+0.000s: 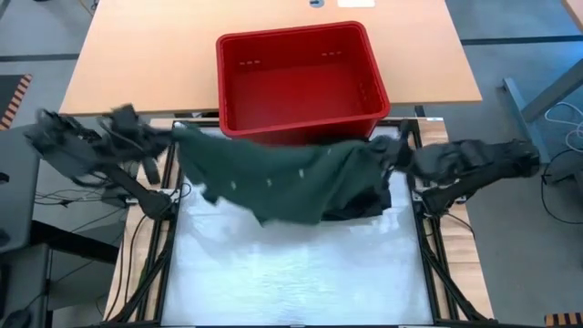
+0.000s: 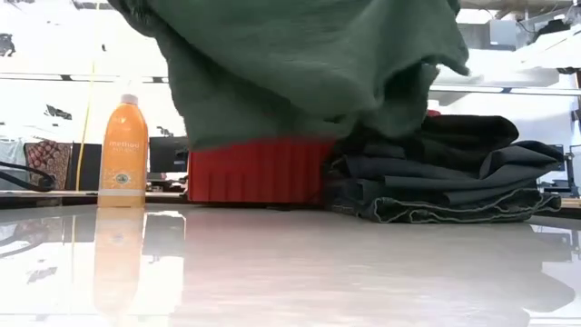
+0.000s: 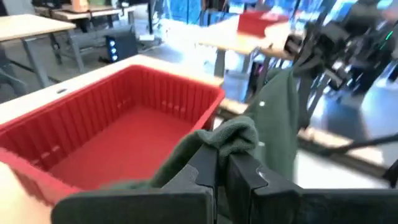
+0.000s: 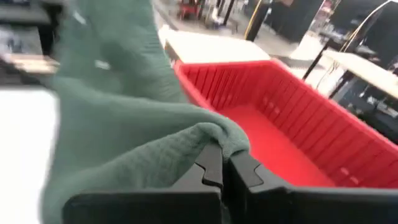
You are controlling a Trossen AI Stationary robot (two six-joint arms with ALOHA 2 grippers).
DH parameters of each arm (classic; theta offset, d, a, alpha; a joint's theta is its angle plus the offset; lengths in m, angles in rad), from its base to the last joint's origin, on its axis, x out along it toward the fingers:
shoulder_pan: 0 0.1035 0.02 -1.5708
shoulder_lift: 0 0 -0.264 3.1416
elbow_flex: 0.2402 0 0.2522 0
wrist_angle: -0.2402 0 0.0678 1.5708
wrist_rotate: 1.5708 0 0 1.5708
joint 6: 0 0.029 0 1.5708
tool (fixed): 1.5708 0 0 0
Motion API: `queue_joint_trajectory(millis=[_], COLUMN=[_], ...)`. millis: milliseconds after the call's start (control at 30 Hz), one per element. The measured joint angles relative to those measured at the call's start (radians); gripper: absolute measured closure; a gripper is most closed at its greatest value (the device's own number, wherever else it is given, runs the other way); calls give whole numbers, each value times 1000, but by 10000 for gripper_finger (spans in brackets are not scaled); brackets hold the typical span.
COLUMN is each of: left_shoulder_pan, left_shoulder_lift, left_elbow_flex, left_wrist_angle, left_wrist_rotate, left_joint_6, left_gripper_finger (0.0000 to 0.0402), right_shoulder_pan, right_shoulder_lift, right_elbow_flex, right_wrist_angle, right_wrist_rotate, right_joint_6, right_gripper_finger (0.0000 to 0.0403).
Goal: Fold Laundry from Bin
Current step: Fold the green polo shirt
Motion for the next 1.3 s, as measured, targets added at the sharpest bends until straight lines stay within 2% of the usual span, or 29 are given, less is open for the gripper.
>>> queue_joint_trajectory(millis=[67,133,233,333,433,567,667,767,900,967,1000,1067,1200,1233,1300], left_shoulder_pan=[0,0,0,0,-3,-51,-89,-123,-175,-204,-215,-237,-263,-263,-259], left_shoulder_lift=[-19,-37,-50,-47,-35,1,48,87,106,105,104,102,102,102,102], left_elbow_flex=[17,19,1,-72,-219,-521,-752,-935,-1066,-1096,-1101,-1100,-1101,-1101,-1101], left_wrist_angle=[45,78,74,28,23,141,267,410,506,489,484,475,431,419,410], left_wrist_rotate=[3,56,207,350,499,674,807,947,1027,1041,1041,1042,1031,1020,1004], left_joint_6=[42,63,16,-117,-289,-501,-630,-741,-831,-864,-878,-897,-917,-918,-919], left_gripper_finger=[401,401,401,401,401,401,401,401,401,401,401,401,401,401,401], right_shoulder_pan=[14,57,147,272,403,541,582,593,600,604,610,624,619,594,525], right_shoulder_lift=[-4,-4,26,102,218,394,538,596,605,572,545,485,379,363,344], right_elbow_flex=[35,44,14,-66,-172,-282,-303,-289,-291,-289,-288,-288,-299,-315,-368], right_wrist_angle=[-22,-57,-115,-148,-73,159,229,253,241,229,200,111,-56,-73,-70], right_wrist_rotate=[-35,-122,-301,-397,-430,-443,-470,-561,-710,-706,-670,-552,-242,-190,-179], right_joint_6=[18,82,254,473,651,875,1007,1109,1164,1174,1191,1249,1352,1387,1449], right_gripper_finger=[385,385,385,385,384,352,318,286,242,223,215,205,202,202,202])
